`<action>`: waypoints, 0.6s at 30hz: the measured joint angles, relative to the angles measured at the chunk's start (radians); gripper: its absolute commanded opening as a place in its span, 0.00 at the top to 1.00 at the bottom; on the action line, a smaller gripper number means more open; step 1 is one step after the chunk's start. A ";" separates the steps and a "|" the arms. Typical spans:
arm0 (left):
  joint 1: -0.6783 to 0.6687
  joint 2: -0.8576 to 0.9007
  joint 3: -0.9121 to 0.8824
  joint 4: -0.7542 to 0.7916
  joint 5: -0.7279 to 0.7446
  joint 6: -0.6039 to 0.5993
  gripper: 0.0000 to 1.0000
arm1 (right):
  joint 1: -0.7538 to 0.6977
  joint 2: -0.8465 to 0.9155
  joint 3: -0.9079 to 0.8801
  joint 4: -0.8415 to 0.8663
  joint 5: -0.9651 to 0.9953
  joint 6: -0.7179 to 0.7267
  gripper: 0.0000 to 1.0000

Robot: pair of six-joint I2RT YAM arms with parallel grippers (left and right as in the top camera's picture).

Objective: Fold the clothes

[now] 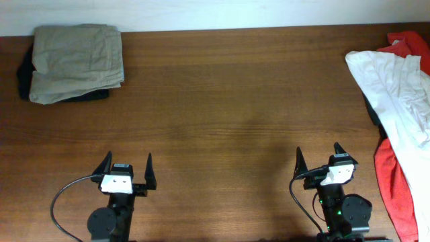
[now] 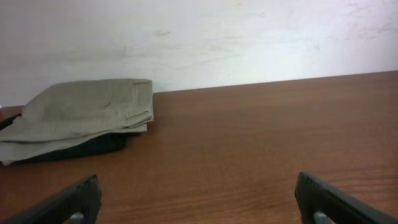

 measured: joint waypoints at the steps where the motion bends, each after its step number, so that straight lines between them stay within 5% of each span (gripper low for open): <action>1: 0.000 0.000 0.000 0.000 0.000 0.000 0.01 | 0.000 0.000 0.000 0.000 0.000 0.000 0.01; 18: 0.000 0.000 0.000 0.000 0.000 0.000 0.01 | 0.000 0.000 0.000 0.000 0.000 -0.001 0.01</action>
